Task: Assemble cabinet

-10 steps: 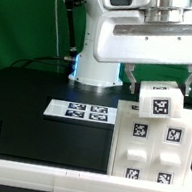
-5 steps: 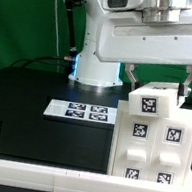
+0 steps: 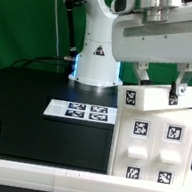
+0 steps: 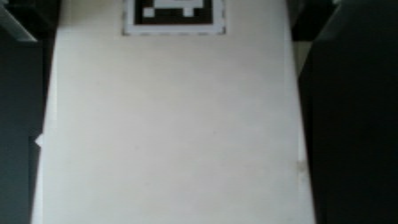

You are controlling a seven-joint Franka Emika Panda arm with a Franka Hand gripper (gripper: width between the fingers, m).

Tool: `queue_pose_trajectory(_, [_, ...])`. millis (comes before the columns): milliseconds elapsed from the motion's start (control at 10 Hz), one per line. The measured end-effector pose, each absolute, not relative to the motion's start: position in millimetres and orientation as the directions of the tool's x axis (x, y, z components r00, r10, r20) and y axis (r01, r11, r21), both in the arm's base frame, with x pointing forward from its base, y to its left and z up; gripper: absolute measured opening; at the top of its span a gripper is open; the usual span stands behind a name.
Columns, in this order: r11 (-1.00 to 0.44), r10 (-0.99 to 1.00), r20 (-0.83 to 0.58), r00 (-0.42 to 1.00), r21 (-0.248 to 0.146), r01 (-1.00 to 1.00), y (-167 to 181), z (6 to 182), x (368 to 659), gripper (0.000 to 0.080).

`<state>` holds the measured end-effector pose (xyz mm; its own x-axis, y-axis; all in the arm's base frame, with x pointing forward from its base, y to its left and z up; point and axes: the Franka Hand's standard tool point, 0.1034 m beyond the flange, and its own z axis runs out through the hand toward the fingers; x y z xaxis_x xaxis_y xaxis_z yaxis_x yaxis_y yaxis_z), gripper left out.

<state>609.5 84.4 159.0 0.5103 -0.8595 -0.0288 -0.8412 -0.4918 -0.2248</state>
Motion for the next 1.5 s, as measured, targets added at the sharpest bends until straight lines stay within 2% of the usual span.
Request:
queue_pose_trajectory(200, [-0.312,-0.936,-0.093,0.339,-0.219,-0.924,84.0,158.6,609.4,0.0554])
queue_pose_trajectory(400, [-0.269,-0.949,-0.103,0.298,-0.224,-0.937,84.1,158.7,611.1,0.0554])
queue_pose_trajectory(800, [0.023,-0.983,-0.182,0.012,-0.194,-0.981,83.7,158.9,611.6,0.0554])
queue_pose_trajectory(1000, [0.273,-0.942,-0.245,-0.230,-0.157,-0.949,86.6,159.1,604.8,0.0554])
queue_pose_trajectory(1100, [0.388,-0.899,-0.271,-0.345,-0.124,-0.913,86.9,159.6,602.8,0.0554])
queue_pose_trajectory(1400, [0.531,-0.814,-0.318,-0.485,-0.072,-0.844,83.7,159.3,603.1,0.0555])
queue_pose_trajectory(1500, [0.529,-0.816,-0.318,-0.483,-0.073,-0.846,83.7,159.1,603.1,0.0560])
